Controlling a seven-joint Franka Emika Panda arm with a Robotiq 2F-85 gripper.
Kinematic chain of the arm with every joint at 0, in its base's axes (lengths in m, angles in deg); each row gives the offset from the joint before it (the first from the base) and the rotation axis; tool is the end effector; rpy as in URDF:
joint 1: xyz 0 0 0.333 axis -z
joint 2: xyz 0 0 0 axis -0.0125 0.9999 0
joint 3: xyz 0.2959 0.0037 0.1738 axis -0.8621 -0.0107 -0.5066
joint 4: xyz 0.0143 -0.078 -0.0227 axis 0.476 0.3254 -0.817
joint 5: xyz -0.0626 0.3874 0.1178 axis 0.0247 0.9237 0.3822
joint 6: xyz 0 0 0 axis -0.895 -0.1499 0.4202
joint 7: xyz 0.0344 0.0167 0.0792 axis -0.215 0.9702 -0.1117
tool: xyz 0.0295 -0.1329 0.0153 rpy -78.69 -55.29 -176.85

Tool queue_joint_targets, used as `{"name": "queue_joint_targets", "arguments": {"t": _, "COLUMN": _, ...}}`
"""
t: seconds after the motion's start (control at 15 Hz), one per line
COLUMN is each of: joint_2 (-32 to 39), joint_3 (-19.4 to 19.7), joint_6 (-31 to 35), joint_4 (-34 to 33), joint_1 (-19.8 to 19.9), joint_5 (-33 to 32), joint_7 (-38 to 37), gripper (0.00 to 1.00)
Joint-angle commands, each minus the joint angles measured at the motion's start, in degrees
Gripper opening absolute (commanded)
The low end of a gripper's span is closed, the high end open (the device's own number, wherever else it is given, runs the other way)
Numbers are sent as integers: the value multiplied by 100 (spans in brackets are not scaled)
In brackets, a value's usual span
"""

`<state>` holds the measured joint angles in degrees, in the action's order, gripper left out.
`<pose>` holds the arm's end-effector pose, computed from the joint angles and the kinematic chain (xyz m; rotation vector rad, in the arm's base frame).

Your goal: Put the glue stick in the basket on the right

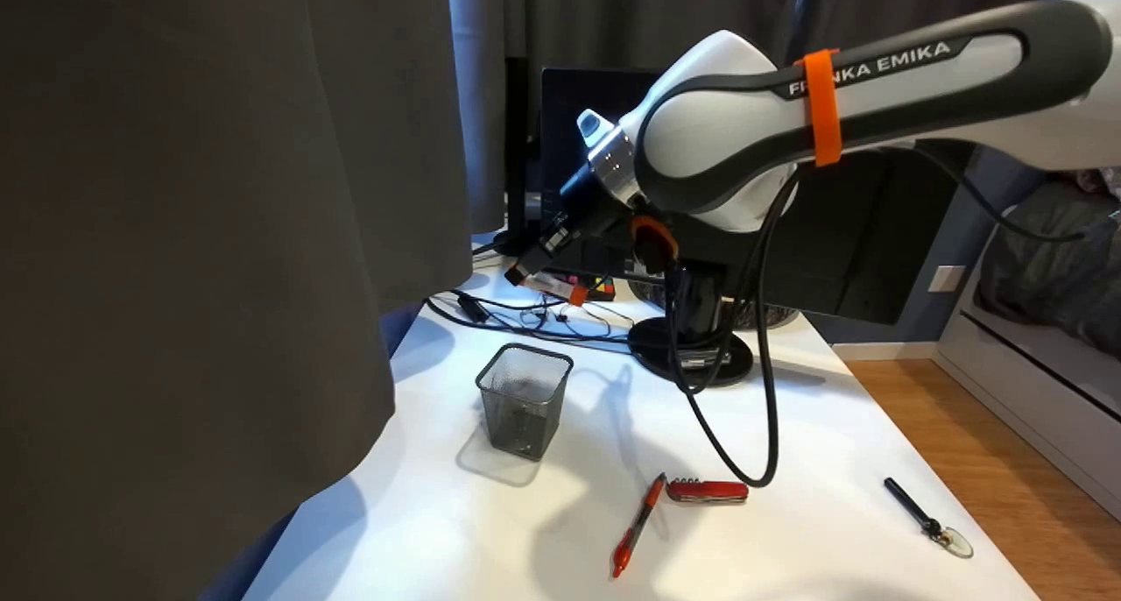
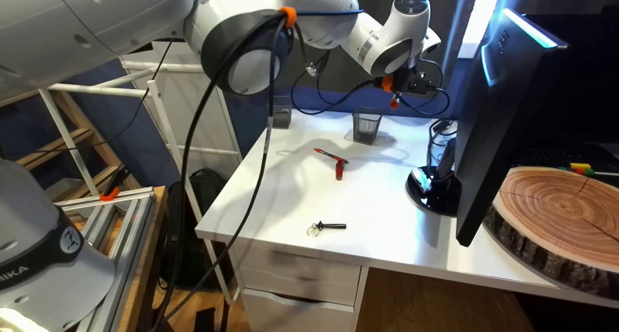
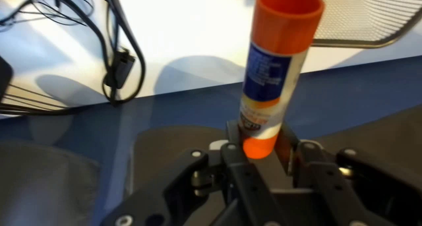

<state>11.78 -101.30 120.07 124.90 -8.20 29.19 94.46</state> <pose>0.8269 0.3513 0.2288 -2.4267 -1.1266 -0.9410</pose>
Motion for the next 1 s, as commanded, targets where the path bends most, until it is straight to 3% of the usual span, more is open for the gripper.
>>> {"name": "queue_joint_targets", "arguments": {"t": 0.0, "joint_2": -525, "joint_3": -1029, "joint_6": -53, "joint_4": 1387, "joint_1": 719, "joint_5": 259, "joint_7": 1007, "gripper": 8}}
{"name": "queue_joint_targets", "arguments": {"t": 0.33, "joint_2": -526, "joint_3": -2094, "joint_6": -420, "joint_4": 2626, "joint_1": 1679, "joint_5": 360, "joint_7": 1636, "gripper": 8}}
{"name": "queue_joint_targets", "arguments": {"t": 0.53, "joint_2": -389, "joint_3": -2383, "joint_6": -129, "joint_4": 3095, "joint_1": 2108, "joint_5": 255, "joint_7": 1868, "gripper": 8}}
{"name": "queue_joint_targets", "arguments": {"t": 0.8, "joint_2": 17, "joint_3": -2849, "joint_6": 354, "joint_4": 3277, "joint_1": 2489, "joint_5": 228, "joint_7": 2520, "gripper": 8}}
{"name": "queue_joint_targets", "arguments": {"t": 0.93, "joint_2": 160, "joint_3": -2956, "joint_6": 734, "joint_4": 3184, "joint_1": 2389, "joint_5": 550, "joint_7": 2960, "gripper": 8}}
